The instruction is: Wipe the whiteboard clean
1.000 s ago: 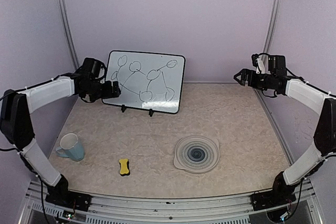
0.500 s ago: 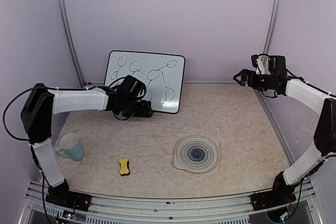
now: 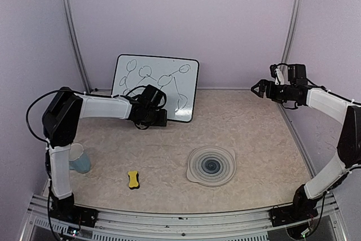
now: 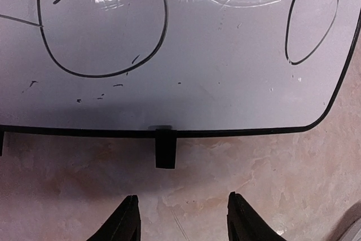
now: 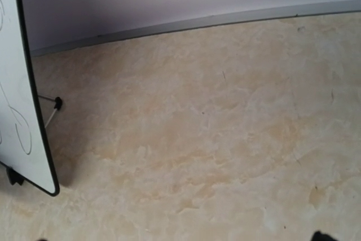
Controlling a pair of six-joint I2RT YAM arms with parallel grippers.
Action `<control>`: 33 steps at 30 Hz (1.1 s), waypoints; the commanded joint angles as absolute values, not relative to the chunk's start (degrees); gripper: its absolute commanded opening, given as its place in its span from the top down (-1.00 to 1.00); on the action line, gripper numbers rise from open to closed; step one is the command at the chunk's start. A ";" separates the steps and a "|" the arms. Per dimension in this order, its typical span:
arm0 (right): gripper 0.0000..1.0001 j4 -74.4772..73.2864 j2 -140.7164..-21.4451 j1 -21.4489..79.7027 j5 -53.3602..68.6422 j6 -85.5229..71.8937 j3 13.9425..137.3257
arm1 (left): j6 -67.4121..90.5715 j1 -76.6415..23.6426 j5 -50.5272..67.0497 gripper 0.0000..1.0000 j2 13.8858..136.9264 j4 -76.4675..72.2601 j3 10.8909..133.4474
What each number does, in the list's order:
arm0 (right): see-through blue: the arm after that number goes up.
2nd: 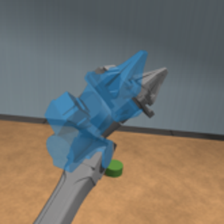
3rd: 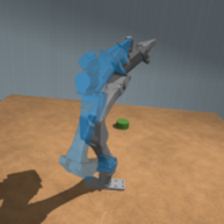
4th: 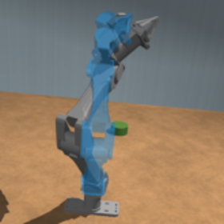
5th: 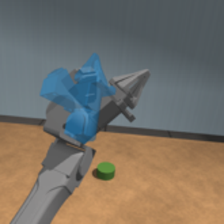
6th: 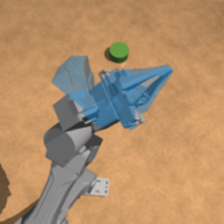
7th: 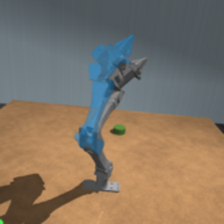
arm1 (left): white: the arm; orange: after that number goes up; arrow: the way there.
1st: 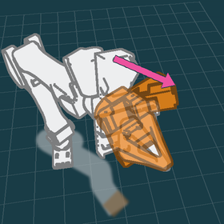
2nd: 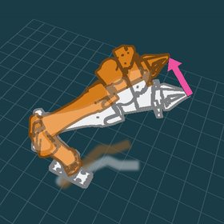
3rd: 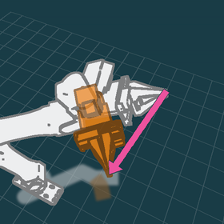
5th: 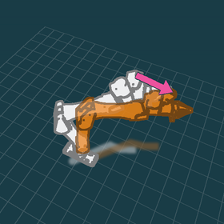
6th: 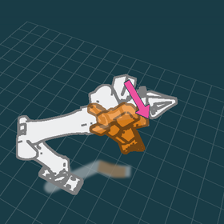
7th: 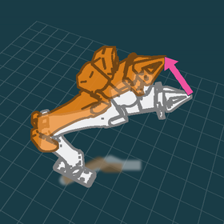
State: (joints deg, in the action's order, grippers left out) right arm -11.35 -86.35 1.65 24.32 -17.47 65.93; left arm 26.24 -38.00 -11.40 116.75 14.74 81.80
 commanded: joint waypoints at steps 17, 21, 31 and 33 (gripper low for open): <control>-0.99 -10.91 -85.42 0.53 23.48 -18.61 64.38 | 23.43 -34.54 -8.49 0.44 129.52 11.02 91.56; -0.99 -10.79 -85.99 0.53 23.70 -18.63 64.74 | 23.12 -34.54 -8.50 0.45 131.64 11.67 93.84; -0.99 -10.68 -86.15 0.53 24.04 -18.50 64.27 | 22.16 -34.39 -8.89 0.96 131.96 11.40 92.52; -0.99 -10.72 -86.07 0.55 23.99 -18.46 64.18 | 21.18 -34.28 -8.86 1.00 130.12 10.70 89.40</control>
